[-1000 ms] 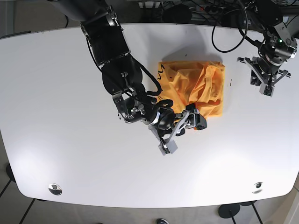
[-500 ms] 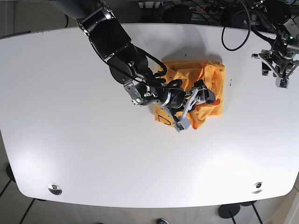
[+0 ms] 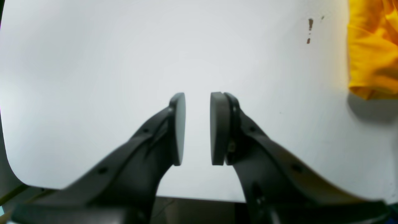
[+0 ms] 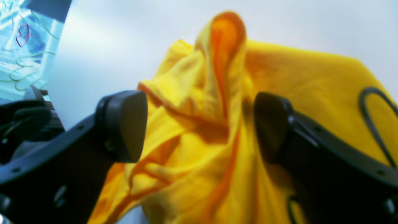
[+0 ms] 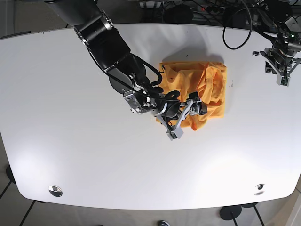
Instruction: Fold the T-shirt properly
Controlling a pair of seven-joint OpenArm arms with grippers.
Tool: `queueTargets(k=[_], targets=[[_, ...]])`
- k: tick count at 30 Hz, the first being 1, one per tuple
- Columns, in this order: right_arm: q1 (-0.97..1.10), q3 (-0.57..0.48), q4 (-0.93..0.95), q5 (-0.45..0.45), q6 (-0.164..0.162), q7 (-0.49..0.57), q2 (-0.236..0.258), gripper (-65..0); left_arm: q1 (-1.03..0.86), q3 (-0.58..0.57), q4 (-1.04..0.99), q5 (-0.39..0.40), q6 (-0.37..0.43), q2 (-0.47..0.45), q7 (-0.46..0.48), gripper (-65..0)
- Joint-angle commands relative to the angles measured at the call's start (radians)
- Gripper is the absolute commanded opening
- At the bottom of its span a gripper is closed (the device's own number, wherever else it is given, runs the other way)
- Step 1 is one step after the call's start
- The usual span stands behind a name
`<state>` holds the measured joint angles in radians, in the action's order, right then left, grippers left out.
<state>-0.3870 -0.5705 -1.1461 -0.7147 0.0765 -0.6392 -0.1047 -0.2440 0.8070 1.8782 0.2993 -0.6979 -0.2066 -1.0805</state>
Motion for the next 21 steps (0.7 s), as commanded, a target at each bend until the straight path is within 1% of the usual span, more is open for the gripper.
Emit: queueTargets(k=[1, 4, 5, 10, 12, 13, 14, 17, 18, 19, 21], targets=[[-0.028, -0.001, -0.012, -0.016, 0.01, 0.015, -0.025, -14.1, 0.004, 0.001, 0.014, 0.008, 0.0, -0.015, 0.015, -53.3], [-0.031, -0.026, -0.012, -0.016, 0.01, 0.015, -0.045, -14.1, 0.004, -0.03, 0.014, 0.007, 0.0, -0.015, 0.015, -53.3], [-0.033, -0.029, -0.015, -0.018, 0.016, 0.015, -0.051, -14.1, 0.004, -0.031, 0.014, 0.007, 0.0, -0.015, 0.015, -53.3], [-0.037, -0.029, -0.091, -0.027, 0.019, 0.017, -0.052, -14.1, 0.004, -0.031, 0.014, 0.007, 0.0, -0.015, 0.015, -53.3], [-0.057, -0.029, -0.117, -0.085, 0.019, 0.019, -0.052, -14.1, 0.004, -0.031, 0.014, 0.007, 0.0, -0.015, 0.015, -53.3], [-0.077, -0.029, -0.124, -0.142, 0.012, 0.019, -0.052, -14.1, 0.004, -0.031, 0.008, 0.007, 0.0, -0.015, 0.015, -53.3], [-0.091, -0.029, -0.127, -0.179, 0.012, 0.014, -0.052, -14.1, 0.005, -0.031, -0.013, 0.007, 0.0, -0.018, 0.015, -53.3], [-0.085, -0.029, -0.148, -0.197, 0.01, 0.002, -0.052, -14.1, 0.005, -0.033, -0.047, 0.008, 0.0, -0.021, 0.015, -53.3], [-0.063, -0.027, -0.177, -0.19, 0.01, -0.034, -0.052, -14.1, 0.005, -0.033, -0.048, 0.008, 0.0, -0.018, 0.015, -53.3], [-0.031, -0.027, -0.206, -0.187, 0.01, -0.063, -0.037, -14.1, 0.005, -0.033, -0.048, 0.008, 0.0, -0.018, 0.015, -53.3], [0.006, -0.027, -0.219, -0.187, 0.01, -0.072, -0.033, -14.1, 0.007, -0.033, -0.053, 0.008, 0.0, -0.02, 0.015, -53.3]])
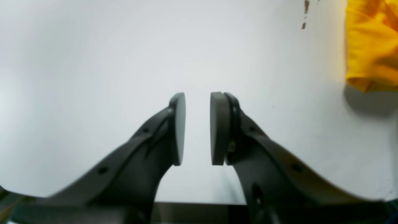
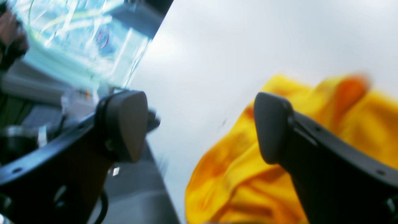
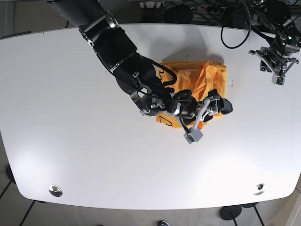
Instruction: Fold the T-shirt properly
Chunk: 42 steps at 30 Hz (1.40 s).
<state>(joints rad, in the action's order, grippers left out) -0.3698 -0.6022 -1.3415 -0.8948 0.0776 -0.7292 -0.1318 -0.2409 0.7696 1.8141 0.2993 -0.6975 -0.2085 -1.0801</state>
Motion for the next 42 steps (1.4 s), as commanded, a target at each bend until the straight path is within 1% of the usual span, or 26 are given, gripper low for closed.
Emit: queueTargets(k=[1, 3, 5, 7, 9, 11, 12, 13, 16, 17, 19, 20, 21, 23, 24, 25, 27, 28, 29, 30, 31, 34, 37, 40, 41, 42], targets=[[0.007, 0.005, -0.023, -0.007, 0.008, 0.018, -0.006, -14.1, 0.004, 0.004, 0.011, 0.008, -0.001, -0.019, 0.015, -53.3], [0.035, 0.005, -0.023, 0.027, 0.008, 0.018, 0.004, -14.1, 0.004, 0.004, 0.011, 0.008, -0.001, -0.019, 0.015, -53.3], [0.056, 0.005, -0.023, 0.101, 0.004, 0.018, 0.005, -14.1, 0.007, 0.004, 0.011, 0.008, -0.001, -0.018, 0.015, -53.3], [0.068, 0.005, -0.023, 0.161, -0.029, 0.018, 0.004, -14.1, 0.025, 0.004, 0.009, 0.008, -0.001, -0.016, 0.015, -53.3], [0.07, 0.005, -0.023, 0.193, -0.069, 0.018, 0.004, -14.1, 0.028, 0.004, 0.009, 0.008, -0.001, -0.016, 0.015, -53.3], [0.067, 0.006, -0.022, 0.217, -0.12, 0.02, 0.004, -14.1, 0.03, 0.004, 0.009, 0.008, -0.001, -0.016, 0.015, -53.3], [0.064, 0.006, -0.022, 0.231, -0.135, 0.02, 0.004, -14.1, 0.03, 0.004, 0.009, 0.008, -0.001, -0.018, 0.015, -53.3], [0.061, 0.006, -0.022, 0.248, -0.143, 0.02, 0.004, -14.1, 0.03, 0.004, 0.009, 0.008, -0.001, -0.018, 0.015, -53.3], [0.048, 0.008, 0.007, 0.277, -0.146, 0.029, -0.001, -14.1, 0.03, 0.004, 0.009, 0.008, -0.001, -0.015, 0.015, -53.3], [0.036, 0.008, 0.03, 0.279, -0.146, 0.049, -0.013, -14.1, 0.03, 0.004, 0.009, 0.008, -0.001, -0.015, 0.015, -53.3], [0.021, 0.005, 0.101, 0.279, -0.146, 0.096, -0.025, -14.1, 0.03, 0.004, 0.009, 0.008, -0.001, -0.015, 0.015, -53.3], [0.008, 0.005, 0.15, 0.273, -0.138, 0.138, -0.025, -14.1, 0.03, 0.004, 0.009, 0.008, -0.001, -0.015, 0.015, -53.3], [0.002, -0.006, 0.182, 0.271, -0.137, 0.176, -0.025, -14.1, 0.03, 0.004, 0.011, 0.008, -0.001, -0.015, 0.015, -53.3], [-0.001, -0.046, 0.196, 0.271, -0.138, 0.219, -0.025, -15.1, 0.028, 0.004, 0.011, 0.008, -0.001, -0.015, 0.015, -53.3], [-0.008, -0.057, 0.196, 0.271, -0.14, 0.231, -0.025, -18.4, 0.028, 0.004, 0.011, 0.008, -0.001, -0.015, 0.015, -53.3], [-0.011, -0.061, 0.198, 0.271, -0.14, 0.239, -0.025, -25.4, 0.028, 0.004, 0.011, 0.008, -0.001, -0.015, 0.015, -53.3], [-0.011, -0.065, 0.198, 0.271, -0.14, 0.242, -0.025, -45.7, 0.027, 0.004, 0.011, 0.008, -0.001, -0.015, 0.015, -53.3], [-0.011, -0.065, 0.198, 0.271, -0.143, 0.242, -0.025, -60.9, 0.027, 0.004, 0.011, 0.008, -0.001, -0.015, 0.015, -53.3], [-0.011, -0.065, 0.193, 0.271, -0.143, 0.242, -0.025, -63.9, 0.027, 0.004, 0.011, 0.008, -0.001, -0.015, 0.015, -53.3], [-0.01, -0.066, 0.19, 0.271, -0.143, 0.242, -0.025, -60.6, 0.027, 0.004, 0.011, 0.008, -0.001, -0.015, 0.015, -53.3], [-0.01, -0.066, 0.188, 0.271, -0.143, 0.242, -0.025, -59.6, 0.027, 0.004, 0.009, 0.008, -0.001, -0.015, 0.015, -53.3], [-0.007, -0.066, 0.124, 0.271, -0.146, 0.234, -0.025, -63.1, 0.027, -0.011, 0.009, 0.008, -0.001, -0.013, 0.015, -53.3], [-0.01, -0.066, 0.03, 0.271, -0.144, 0.204, -0.025, -62.9, 0.025, -0.046, 0.009, 0.004, -0.001, -0.015, 0.015, -53.3], [-0.031, -0.094, -0.023, 0.271, -0.14, 0.205, -0.025, -62.9, 0.025, -0.049, 0.011, 0.004, -0.001, -0.015, 0.015, -53.3], [-0.05, -0.106, -0.026, 0.265, -0.143, 0.205, -0.025, -62.8, 0.025, -0.049, 0.011, 0.002, -0.001, -0.015, 0.015, -53.3], [-0.077, -0.126, -0.023, 0.222, -0.143, 0.205, -0.025, -62.6, 0.025, -0.049, 0.016, 0.002, -0.001, -0.015, 0.015, -53.3]])
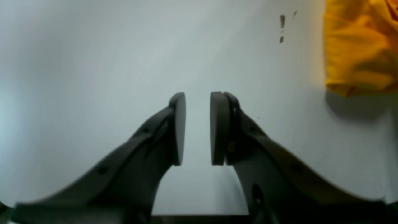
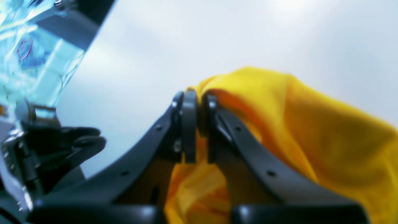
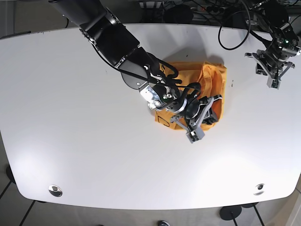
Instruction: Fold the T-shirt properly
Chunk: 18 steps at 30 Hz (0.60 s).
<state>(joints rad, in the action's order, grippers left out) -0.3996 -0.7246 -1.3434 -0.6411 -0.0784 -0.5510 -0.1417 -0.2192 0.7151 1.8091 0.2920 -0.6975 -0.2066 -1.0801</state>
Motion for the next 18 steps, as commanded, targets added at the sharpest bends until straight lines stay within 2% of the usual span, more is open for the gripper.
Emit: queueTargets(k=[1, 4, 5, 6, 8, 9, 12, 15, 16, 18], targets=[[-0.065, -0.013, -0.018, -0.072, 0.01, 0.029, -0.015, -62.5, 0.004, 0.005, 0.021, 0.009, -0.001, -0.017, 0.015, -53.3], [-0.106, -0.014, 0.012, -0.162, 0.012, 0.03, -0.015, -62.3, 0.004, 0.005, 0.021, 0.009, -0.001, -0.017, 0.015, -53.3], [-0.121, -0.014, 0.028, -0.188, 0.016, 0.032, -0.015, -61.4, 0.004, 0.005, 0.022, 0.009, -0.001, -0.015, 0.015, -53.3], [-0.137, -0.022, 0.046, -0.219, 0.016, 0.041, -0.015, -57.7, 0.004, 0.005, 0.022, 0.009, -0.001, -0.015, 0.015, -53.3], [-0.169, -0.071, 0.084, -0.273, 0.009, 0.085, -0.015, -42.8, 0.004, 0.005, 0.022, 0.009, -0.001, -0.015, 0.015, -53.3], [-0.2, -0.112, 0.109, -0.303, 0.009, 0.119, -0.015, -28.4, 0.004, 0.004, 0.022, 0.011, -0.001, -0.015, 0.015, -53.3], [-0.243, -0.165, 0.117, -0.355, 0.009, 0.148, -0.015, -0.6, 0.004, -0.041, 0.022, 0.014, -0.001, -0.015, 0.015, -53.3], [-0.239, -0.165, 0.086, -0.38, 0.009, 0.15, -0.014, 0.0, 0.004, -0.088, 0.053, 0.016, -0.001, -0.015, 0.015, -53.3], [-0.236, -0.165, 0.063, -0.38, 0.009, 0.148, -0.008, -2.2, 0.004, -0.107, 0.079, 0.016, -0.001, -0.015, 0.015, -53.3], [-0.197, -0.165, 0.002, -0.38, 0.009, 0.131, 0.052, -6.7, 0.004, -0.133, 0.116, 0.016, -0.001, -0.015, 0.015, -53.3]])
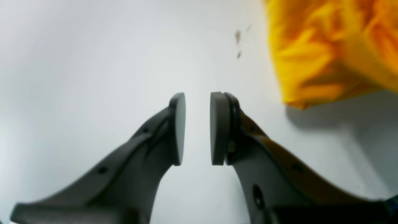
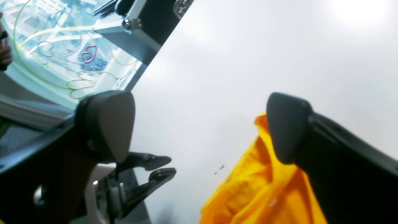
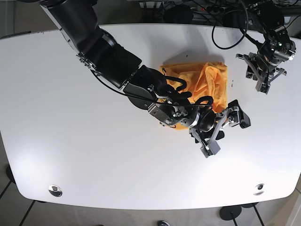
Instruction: Fold the T-shirt properly
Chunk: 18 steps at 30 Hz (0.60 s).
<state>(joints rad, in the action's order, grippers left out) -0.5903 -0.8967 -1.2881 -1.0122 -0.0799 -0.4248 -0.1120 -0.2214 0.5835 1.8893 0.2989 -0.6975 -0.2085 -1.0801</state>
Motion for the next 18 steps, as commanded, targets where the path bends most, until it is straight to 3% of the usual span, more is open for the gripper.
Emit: queueTargets(k=[1, 4, 6, 8, 12, 18], targets=[[0.022, 0.007, -0.089, -0.009, 0.01, -0.01, 0.039, -8.4, 0.006, 0.013, 0.045, 0.009, -0.001, -0.013, 0.015, -53.5], [0.111, 0.007, -0.178, -0.007, 0.01, -0.056, 0.104, -11.6, 0.009, 0.111, 0.045, 0.009, -0.001, -0.015, 0.015, -53.5], [0.197, 0.007, -0.232, -0.007, 0.01, -0.093, 0.143, -14.0, 0.012, 0.238, 0.045, 0.006, -0.001, -0.018, 0.016, -53.5], [0.264, 0.006, -0.242, -0.006, 0.01, -0.139, 0.153, -14.7, 0.014, 0.339, 0.045, 0.006, -0.001, -0.018, 0.016, -53.5], [0.329, 0.001, -0.242, -0.003, 0.01, -0.174, 0.153, -14.6, 0.033, 0.375, 0.045, 0.003, -0.001, -0.021, 0.016, -53.5], [0.335, 0.003, -0.238, 0.072, 0.01, -0.277, 0.145, -14.7, 0.01, 0.378, 0.045, 0.009, -0.001, -0.021, 0.016, -53.5]])
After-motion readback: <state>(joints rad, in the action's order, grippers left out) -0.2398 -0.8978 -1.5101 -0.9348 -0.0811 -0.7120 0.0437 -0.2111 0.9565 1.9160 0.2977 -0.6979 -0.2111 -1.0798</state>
